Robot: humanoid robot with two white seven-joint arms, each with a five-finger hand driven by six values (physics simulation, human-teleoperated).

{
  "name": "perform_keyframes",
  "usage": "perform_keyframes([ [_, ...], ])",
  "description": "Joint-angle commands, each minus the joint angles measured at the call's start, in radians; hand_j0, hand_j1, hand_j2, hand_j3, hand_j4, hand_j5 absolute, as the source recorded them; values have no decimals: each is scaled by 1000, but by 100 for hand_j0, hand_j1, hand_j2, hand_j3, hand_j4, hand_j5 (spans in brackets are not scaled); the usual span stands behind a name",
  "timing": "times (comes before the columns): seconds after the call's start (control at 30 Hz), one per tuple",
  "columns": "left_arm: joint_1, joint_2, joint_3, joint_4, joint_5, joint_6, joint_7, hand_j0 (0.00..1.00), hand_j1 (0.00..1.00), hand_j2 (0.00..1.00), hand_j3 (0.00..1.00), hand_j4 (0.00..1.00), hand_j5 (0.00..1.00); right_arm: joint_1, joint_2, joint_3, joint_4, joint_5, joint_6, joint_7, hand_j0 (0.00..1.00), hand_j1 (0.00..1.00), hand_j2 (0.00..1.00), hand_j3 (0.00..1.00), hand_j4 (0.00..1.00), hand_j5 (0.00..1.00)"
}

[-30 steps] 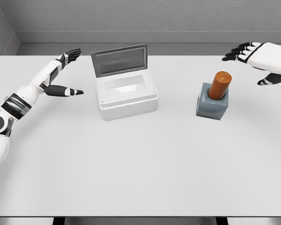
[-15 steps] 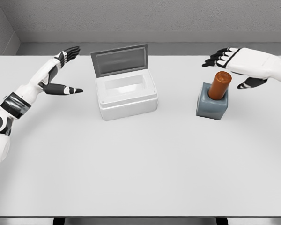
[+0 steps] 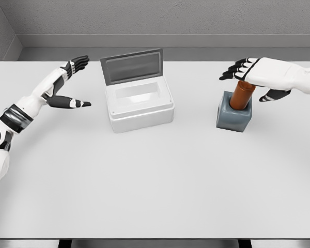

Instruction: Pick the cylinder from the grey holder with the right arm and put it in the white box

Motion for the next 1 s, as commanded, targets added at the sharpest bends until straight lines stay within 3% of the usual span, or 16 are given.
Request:
perform_keyframes([
  [0.0,0,1,1,1,10,1,-7,100,100,100,100,100,100,0,1,4,-2,-5,2,4,98,98,98,98,98,98],
  [0.4,-3,-1,2,18,8,1,-5,100,100,100,100,100,100,-11,-8,21,-19,3,2,17,88,88,88,88,88,88],
  [0.67,-3,1,2,16,7,1,-4,100,100,100,100,100,100,-11,-13,21,-33,3,2,53,61,61,61,61,61,61],
  [0.77,-3,1,2,16,7,1,-4,100,100,100,100,100,100,-11,-13,21,-33,3,2,53,59,59,59,59,59,59],
  [0.97,-3,-1,2,16,7,1,-4,100,100,100,100,100,100,-15,-13,22,-35,5,2,81,36,36,36,36,36,36],
])
